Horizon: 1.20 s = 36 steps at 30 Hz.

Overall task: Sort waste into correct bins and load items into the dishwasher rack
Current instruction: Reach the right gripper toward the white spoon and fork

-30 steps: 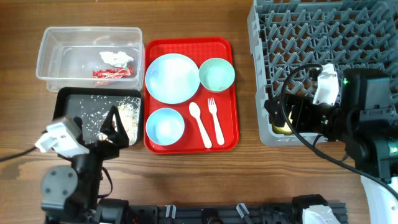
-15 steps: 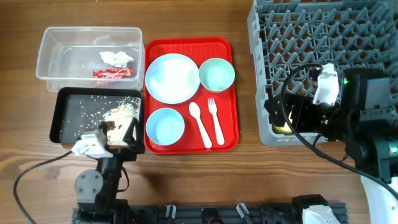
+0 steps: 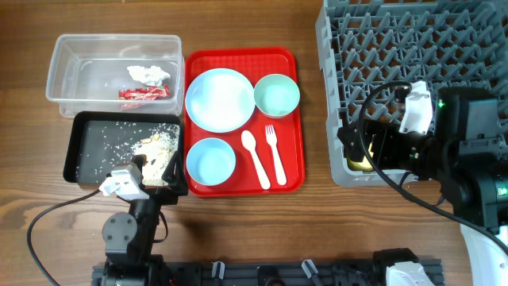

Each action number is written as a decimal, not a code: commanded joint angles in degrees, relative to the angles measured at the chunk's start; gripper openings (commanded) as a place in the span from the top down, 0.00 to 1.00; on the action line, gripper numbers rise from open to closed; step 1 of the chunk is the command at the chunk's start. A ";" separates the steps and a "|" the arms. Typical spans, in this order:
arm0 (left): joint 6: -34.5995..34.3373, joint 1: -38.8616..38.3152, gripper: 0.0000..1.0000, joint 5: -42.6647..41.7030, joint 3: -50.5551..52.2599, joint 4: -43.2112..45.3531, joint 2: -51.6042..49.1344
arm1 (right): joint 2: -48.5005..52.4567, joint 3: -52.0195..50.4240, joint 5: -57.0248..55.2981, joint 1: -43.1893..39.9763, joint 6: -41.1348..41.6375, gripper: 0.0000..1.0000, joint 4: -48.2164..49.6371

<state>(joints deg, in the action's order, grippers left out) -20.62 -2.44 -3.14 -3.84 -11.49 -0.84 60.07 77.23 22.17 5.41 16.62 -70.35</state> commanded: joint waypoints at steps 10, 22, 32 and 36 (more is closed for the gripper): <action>0.31 0.42 0.00 -0.90 0.44 0.35 0.68 | 0.15 -0.09 -2.49 -0.13 5.73 0.00 3.21; 0.31 0.42 0.00 -0.90 0.44 0.35 0.68 | 5.22 -0.11 -0.28 14.01 4.35 0.01 4.15; 0.31 0.42 0.00 -0.90 0.44 0.35 0.68 | 20.96 -0.11 -14.34 38.05 4.85 0.01 12.98; 0.31 0.42 0.00 -0.90 0.44 0.35 0.68 | 29.38 -0.11 -17.40 38.07 6.08 0.15 13.99</action>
<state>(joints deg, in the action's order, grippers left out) -20.62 -2.44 -3.14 -3.79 -11.46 -0.80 83.09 77.23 10.41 43.46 22.15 -56.86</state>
